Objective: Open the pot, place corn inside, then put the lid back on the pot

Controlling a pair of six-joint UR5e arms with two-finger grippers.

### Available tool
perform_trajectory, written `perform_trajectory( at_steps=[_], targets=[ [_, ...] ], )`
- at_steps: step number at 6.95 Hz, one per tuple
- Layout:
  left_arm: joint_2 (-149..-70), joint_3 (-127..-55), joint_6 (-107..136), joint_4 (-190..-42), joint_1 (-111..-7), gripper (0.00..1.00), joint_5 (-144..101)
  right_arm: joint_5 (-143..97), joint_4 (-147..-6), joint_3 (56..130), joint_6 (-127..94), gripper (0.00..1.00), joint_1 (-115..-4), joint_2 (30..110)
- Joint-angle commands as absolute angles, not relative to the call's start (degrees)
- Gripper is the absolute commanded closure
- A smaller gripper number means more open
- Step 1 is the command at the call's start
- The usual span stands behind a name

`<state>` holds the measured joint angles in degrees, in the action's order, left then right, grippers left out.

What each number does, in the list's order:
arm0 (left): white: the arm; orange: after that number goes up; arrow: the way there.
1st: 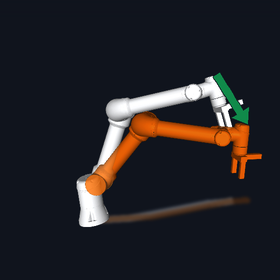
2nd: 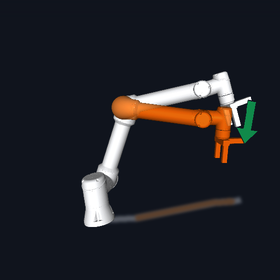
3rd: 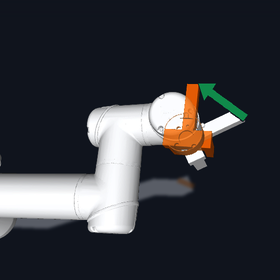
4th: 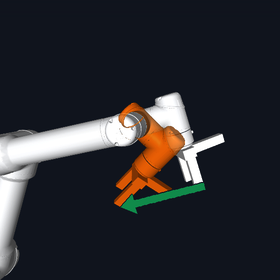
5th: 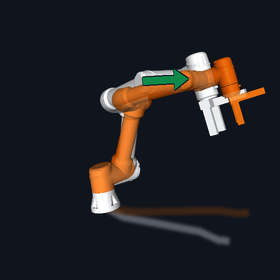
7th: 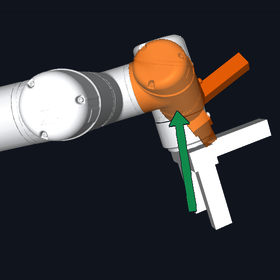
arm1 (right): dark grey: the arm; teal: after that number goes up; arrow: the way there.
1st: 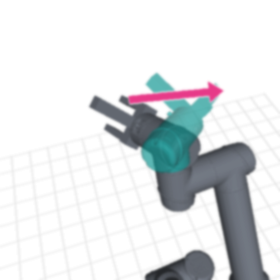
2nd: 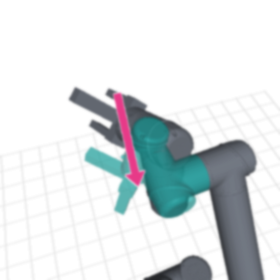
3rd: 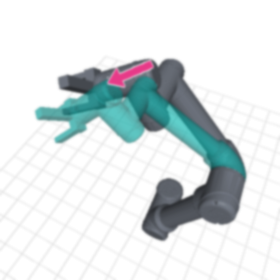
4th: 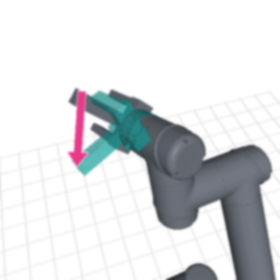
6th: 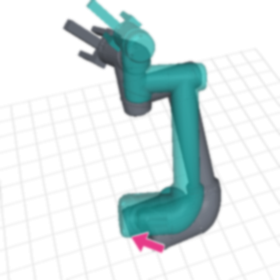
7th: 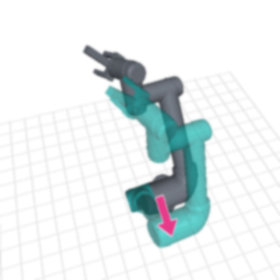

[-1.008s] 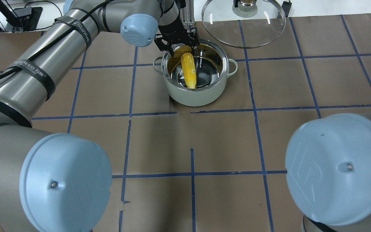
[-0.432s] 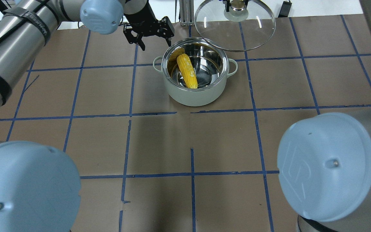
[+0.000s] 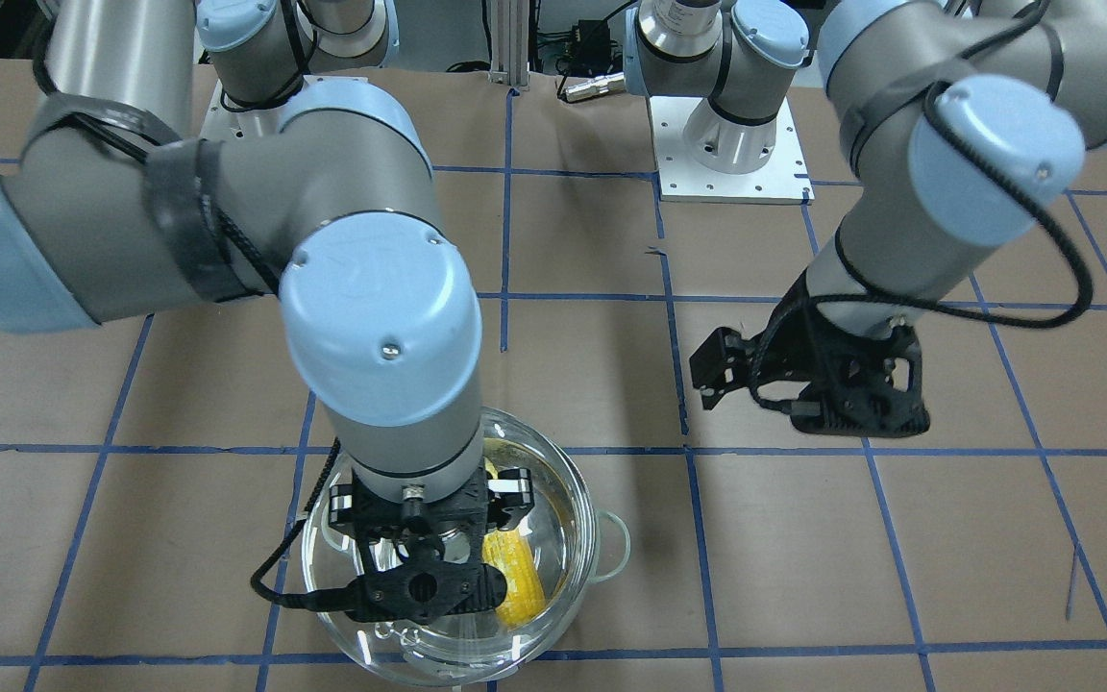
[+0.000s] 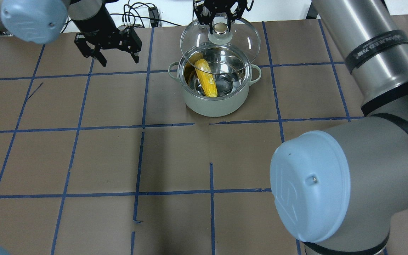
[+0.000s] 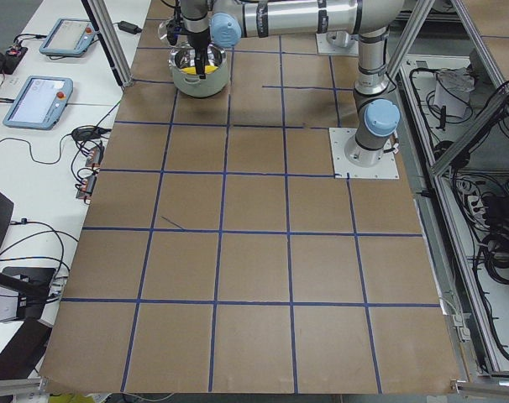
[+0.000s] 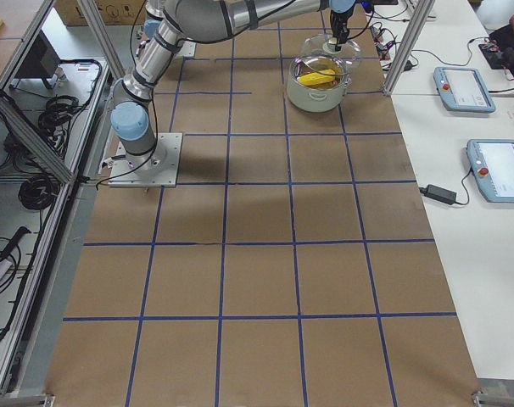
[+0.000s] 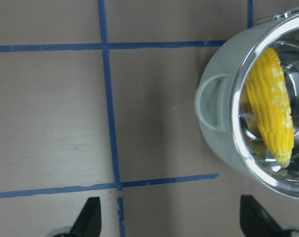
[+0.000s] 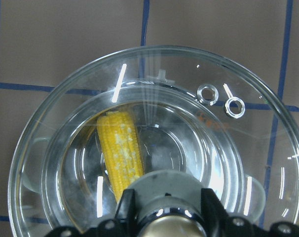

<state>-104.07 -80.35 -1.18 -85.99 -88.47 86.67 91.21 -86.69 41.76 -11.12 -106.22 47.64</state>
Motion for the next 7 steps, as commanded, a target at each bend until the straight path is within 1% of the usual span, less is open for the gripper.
perform_trajectory(
  at_steps=[1,3,4,6,7],
  targets=[
    [-97.3,-80.7,-1.4,-91.9,-87.3,0.00,89.9,91.0,-87.1,44.6,-13.4,0.92,-107.4,46.0],
    [-95.9,-80.2,-1.4,-92.4,-87.8,0.00,89.5,90.9,-89.2,48.5,-12.7,0.92,-107.0,47.0],
    [-95.2,-81.0,-1.3,-92.8,-88.2,0.00,89.8,90.9,-91.0,49.8,-12.7,0.92,-107.0,47.4],
    [-93.9,-80.7,-1.4,-93.3,-88.3,0.00,89.9,90.9,-91.2,50.0,-12.7,0.92,-107.1,47.9],
    [-93.1,-81.9,-1.4,-95.5,-88.6,0.00,89.9,90.9,-91.5,50.0,-12.7,0.92,-107.2,48.0]
  ],
)
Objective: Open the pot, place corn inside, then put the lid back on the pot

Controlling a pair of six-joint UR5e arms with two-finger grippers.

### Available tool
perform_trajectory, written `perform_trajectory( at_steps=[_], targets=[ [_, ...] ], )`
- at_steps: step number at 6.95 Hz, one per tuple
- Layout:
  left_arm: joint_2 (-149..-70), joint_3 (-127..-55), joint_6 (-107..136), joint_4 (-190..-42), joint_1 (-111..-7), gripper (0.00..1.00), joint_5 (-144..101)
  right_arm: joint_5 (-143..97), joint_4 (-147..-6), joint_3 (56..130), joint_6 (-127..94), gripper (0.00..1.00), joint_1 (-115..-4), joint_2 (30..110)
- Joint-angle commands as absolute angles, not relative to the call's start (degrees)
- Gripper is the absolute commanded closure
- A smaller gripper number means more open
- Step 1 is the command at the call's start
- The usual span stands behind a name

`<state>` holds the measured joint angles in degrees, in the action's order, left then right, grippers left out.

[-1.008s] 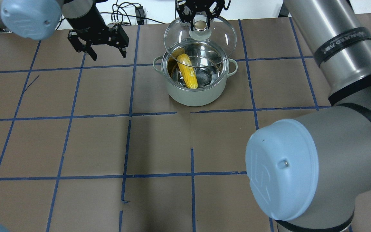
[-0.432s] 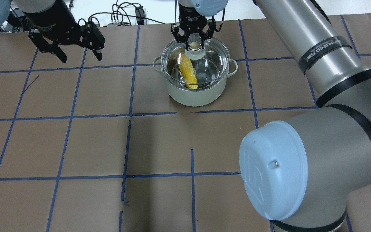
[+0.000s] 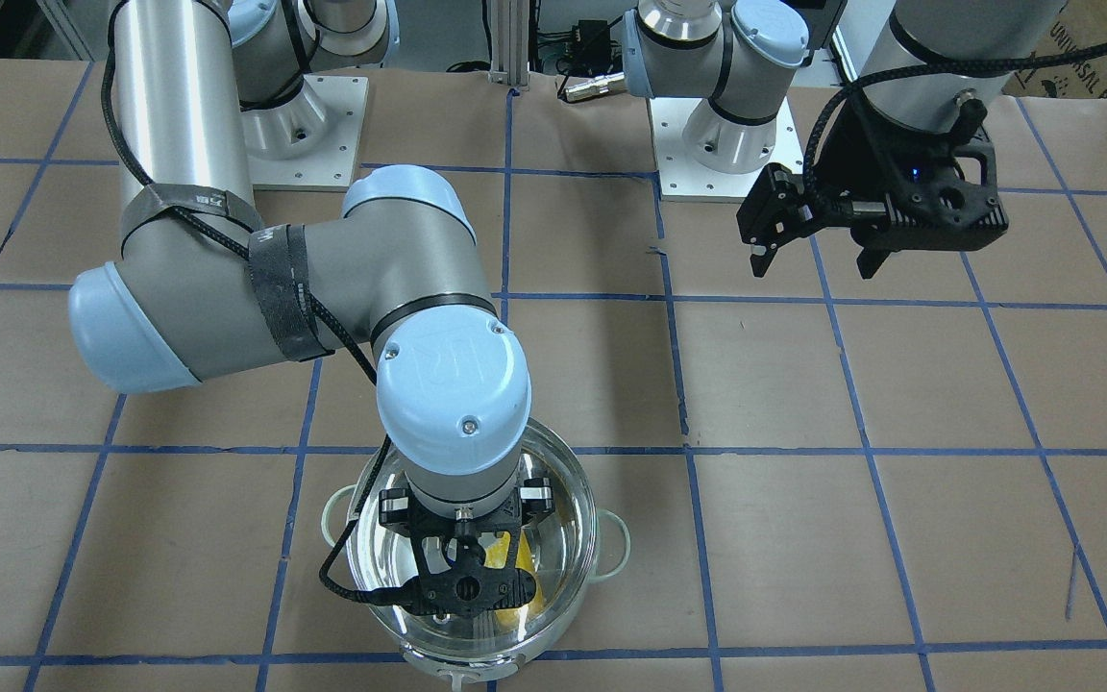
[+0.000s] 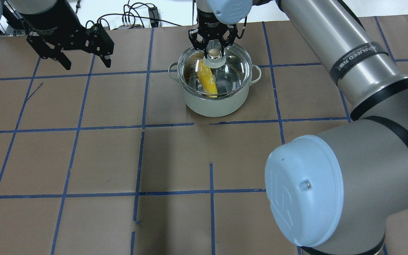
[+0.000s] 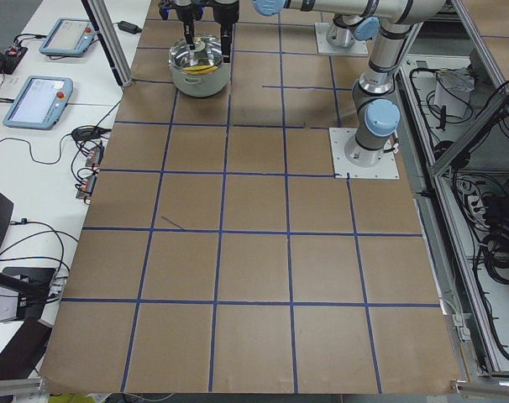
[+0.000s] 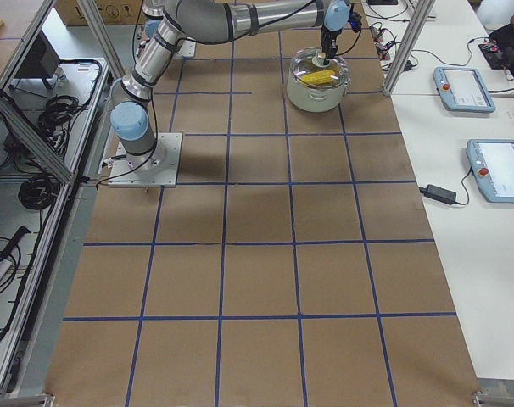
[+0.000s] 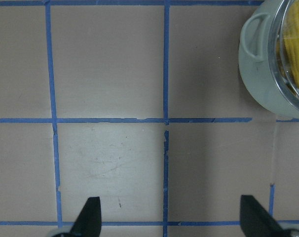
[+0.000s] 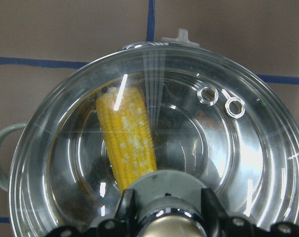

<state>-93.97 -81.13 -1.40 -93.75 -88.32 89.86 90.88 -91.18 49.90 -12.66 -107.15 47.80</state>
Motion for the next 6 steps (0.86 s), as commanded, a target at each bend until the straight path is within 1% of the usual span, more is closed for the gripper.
perform_trajectory(
  at_steps=[1,3,6],
  targets=[
    [-92.6,-82.8,-1.4,-95.6,-88.2,0.00,90.0,90.9,-92.0,50.1,-12.7,0.92,-107.2,47.9],
    [-92.3,-83.0,-3.5,-95.6,-88.2,0.00,93.2,90.9,-92.1,50.2,-12.7,0.92,-107.2,47.6],
    [-92.4,-82.6,-3.5,-95.5,-88.3,0.00,91.2,90.9,-92.4,50.2,-12.7,0.92,-107.1,47.5]
  ],
)
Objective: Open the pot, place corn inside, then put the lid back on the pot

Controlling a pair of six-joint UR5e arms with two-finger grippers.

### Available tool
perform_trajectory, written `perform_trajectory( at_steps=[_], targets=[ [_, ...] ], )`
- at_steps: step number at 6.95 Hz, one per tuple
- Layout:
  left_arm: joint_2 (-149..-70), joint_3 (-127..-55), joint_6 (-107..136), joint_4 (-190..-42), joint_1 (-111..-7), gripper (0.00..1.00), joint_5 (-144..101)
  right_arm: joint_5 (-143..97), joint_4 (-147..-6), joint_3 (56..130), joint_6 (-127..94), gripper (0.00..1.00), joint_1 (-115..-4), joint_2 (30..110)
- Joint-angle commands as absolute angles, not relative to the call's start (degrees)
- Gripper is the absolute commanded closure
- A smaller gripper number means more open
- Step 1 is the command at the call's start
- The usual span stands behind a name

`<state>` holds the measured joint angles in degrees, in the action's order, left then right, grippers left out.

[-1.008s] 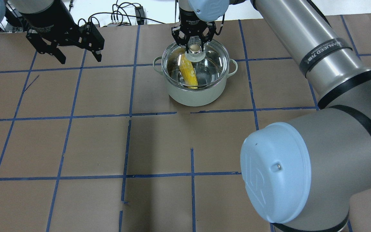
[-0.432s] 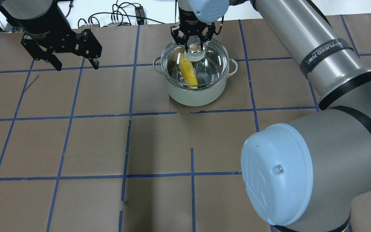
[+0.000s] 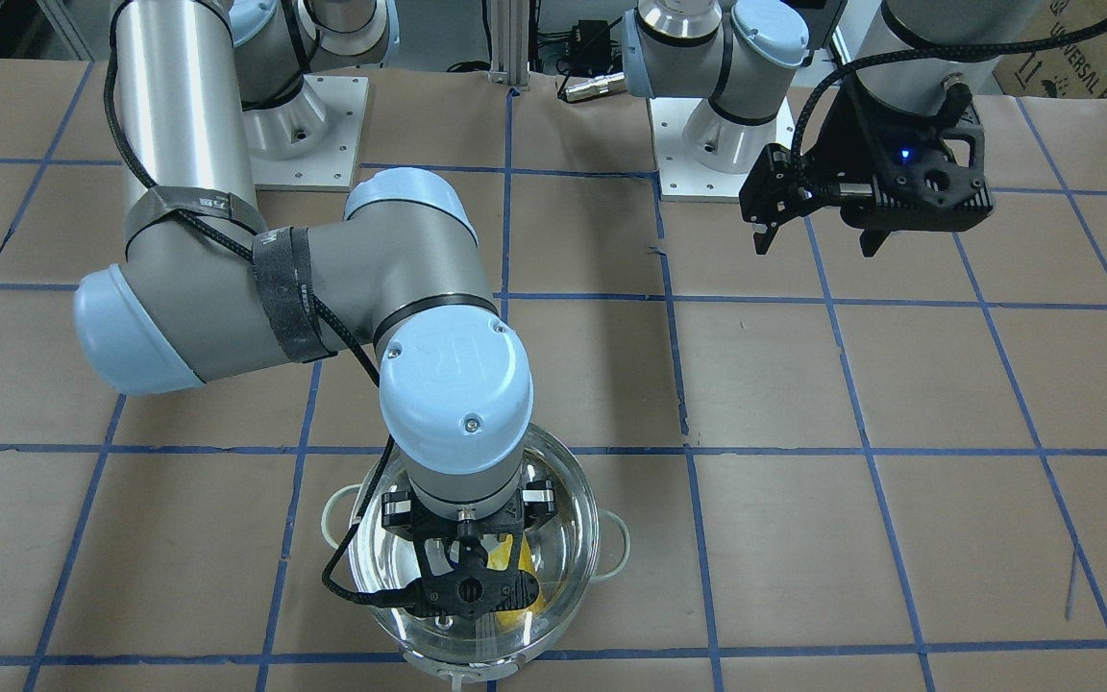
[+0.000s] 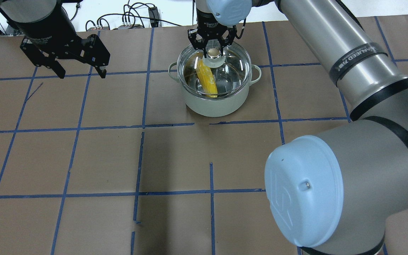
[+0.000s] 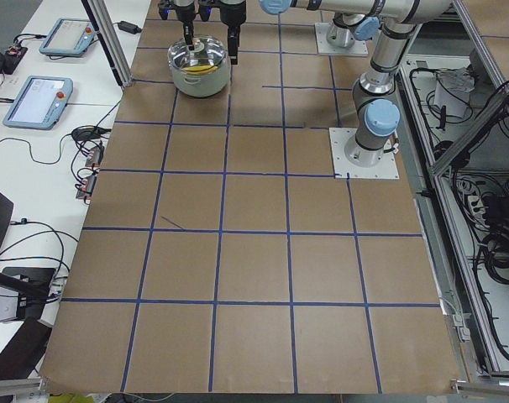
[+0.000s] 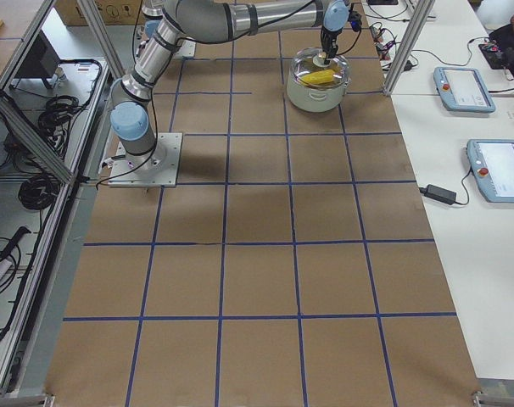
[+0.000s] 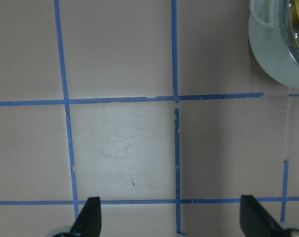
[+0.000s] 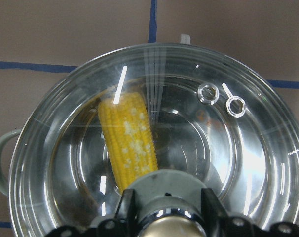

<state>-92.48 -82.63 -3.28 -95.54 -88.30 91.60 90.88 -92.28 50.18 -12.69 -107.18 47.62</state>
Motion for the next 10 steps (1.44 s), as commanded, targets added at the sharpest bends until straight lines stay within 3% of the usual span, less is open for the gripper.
perform_trajectory(
  at_steps=[1,10],
  targets=[
    [-92.5,-82.8,-3.4,-95.5,-88.3,0.00,91.2,90.9,-92.3,50.2,-12.7,0.92,-107.1,47.6],
    [-92.5,-82.9,-3.4,-95.4,-87.9,0.00,91.2,91.1,-93.2,52.3,-12.7,0.92,-107.2,49.0]
  ],
)
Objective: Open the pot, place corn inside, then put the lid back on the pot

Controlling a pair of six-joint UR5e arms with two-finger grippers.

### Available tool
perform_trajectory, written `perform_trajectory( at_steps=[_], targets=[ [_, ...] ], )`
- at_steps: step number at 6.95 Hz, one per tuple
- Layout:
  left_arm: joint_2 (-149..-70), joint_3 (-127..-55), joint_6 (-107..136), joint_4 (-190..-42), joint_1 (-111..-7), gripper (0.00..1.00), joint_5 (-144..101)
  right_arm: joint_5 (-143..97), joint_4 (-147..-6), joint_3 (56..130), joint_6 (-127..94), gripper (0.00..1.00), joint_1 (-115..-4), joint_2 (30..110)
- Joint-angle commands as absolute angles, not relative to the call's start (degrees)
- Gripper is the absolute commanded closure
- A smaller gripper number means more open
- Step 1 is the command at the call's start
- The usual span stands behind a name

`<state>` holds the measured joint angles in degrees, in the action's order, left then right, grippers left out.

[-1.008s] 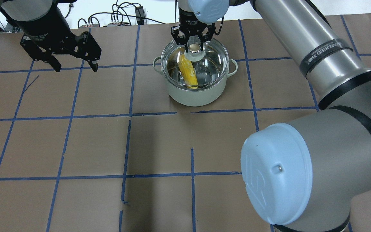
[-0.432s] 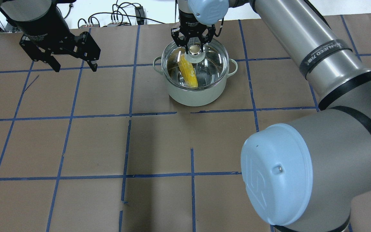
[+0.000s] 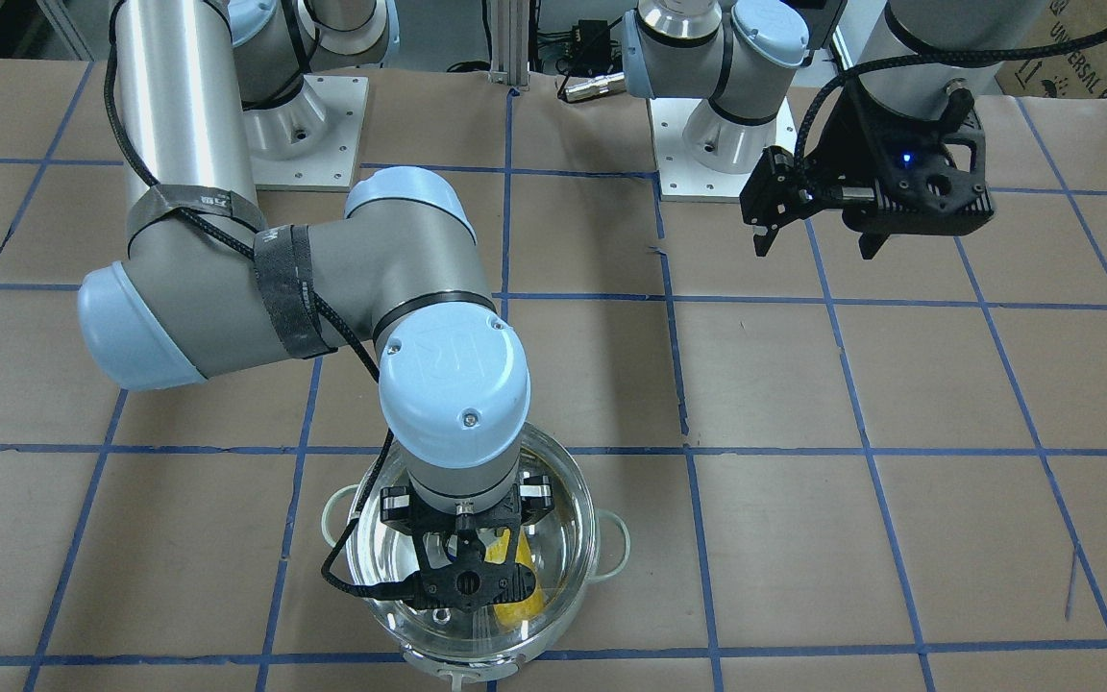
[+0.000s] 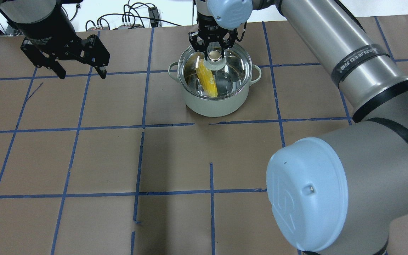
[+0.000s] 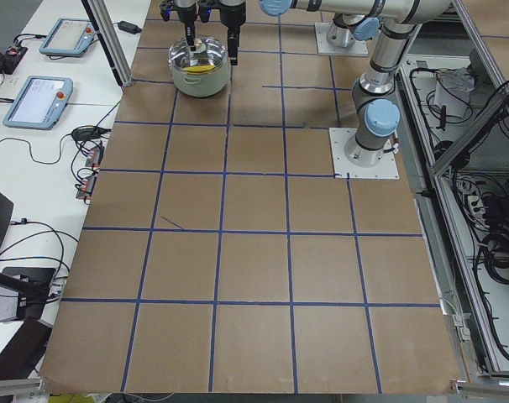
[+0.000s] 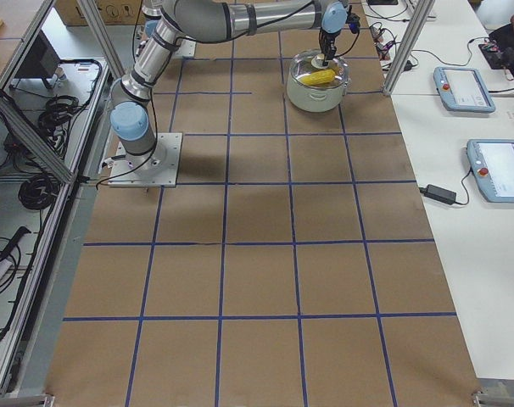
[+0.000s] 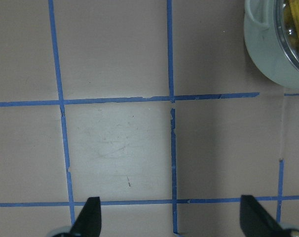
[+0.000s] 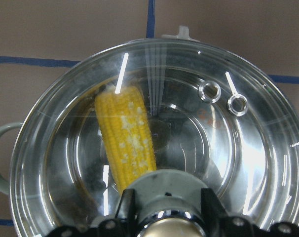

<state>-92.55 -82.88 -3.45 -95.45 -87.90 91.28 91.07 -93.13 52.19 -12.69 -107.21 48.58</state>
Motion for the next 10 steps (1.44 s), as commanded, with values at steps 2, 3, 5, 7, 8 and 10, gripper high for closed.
perform_trajectory(
  at_steps=[2,3,5,7,8,10],
  targets=[
    [-92.6,-82.9,-3.4,-95.4,-87.9,0.00,91.2,91.1,-93.2,52.3,-12.8,0.92,-107.2,48.7],
    [-92.6,-82.9,-3.4,-95.4,-87.9,0.00,91.1,91.1,-93.2,52.5,-12.9,0.92,-107.2,48.7],
    [-92.6,-82.9,-3.5,-95.4,-87.9,0.00,91.2,91.0,-93.4,52.9,-13.0,0.92,-107.2,48.5],
    [-92.6,-82.9,-3.5,-95.4,-87.9,0.00,91.2,91.0,-93.6,52.9,-13.0,0.92,-107.2,48.2],
    [-92.6,-83.0,-3.4,-95.4,-87.9,0.00,91.3,90.9,-93.6,52.9,-13.1,0.91,-107.2,48.2],
    [-92.6,-83.0,-3.5,-95.4,-87.8,0.00,91.4,90.8,-93.5,51.9,-13.3,0.13,-106.8,48.0]
  ],
)
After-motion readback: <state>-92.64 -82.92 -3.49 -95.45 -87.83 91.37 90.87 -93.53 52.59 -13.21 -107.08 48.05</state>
